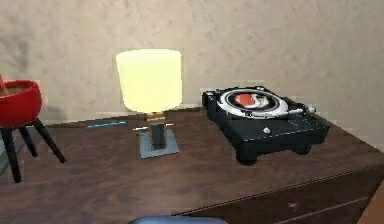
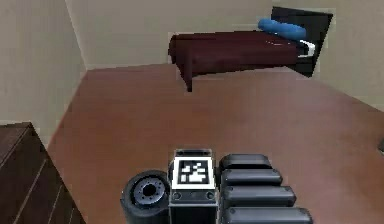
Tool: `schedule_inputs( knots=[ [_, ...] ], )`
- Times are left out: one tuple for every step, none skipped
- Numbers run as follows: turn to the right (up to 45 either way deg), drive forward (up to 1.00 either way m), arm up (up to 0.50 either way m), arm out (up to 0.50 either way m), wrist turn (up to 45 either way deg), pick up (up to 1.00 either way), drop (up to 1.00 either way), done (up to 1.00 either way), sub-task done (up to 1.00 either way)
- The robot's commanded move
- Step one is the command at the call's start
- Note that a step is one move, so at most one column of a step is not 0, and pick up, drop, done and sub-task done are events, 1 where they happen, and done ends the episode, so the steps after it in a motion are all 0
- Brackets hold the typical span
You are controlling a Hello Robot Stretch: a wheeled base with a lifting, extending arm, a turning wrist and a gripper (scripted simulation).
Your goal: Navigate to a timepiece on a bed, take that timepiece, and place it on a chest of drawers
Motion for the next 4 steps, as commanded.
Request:
schedule_inputs(
  knots=[
    [-45.0, 0.0, 0.0, 0.0, 0.0, 0.0, 0.0, 0.0, 0.0],
    [-24.0, 0.0, 0.0, 0.0, 0.0, 0.0, 0.0, 0.0, 0.0],
    [0.0, 0.0, 0.0, 0.34, 0.0, 0.0, 0.0, 0.0, 0.0],
    [0.0, 0.0, 0.0, 0.0, 39.0, 0.0, 0.0, 0.0, 0.0]
  ],
)
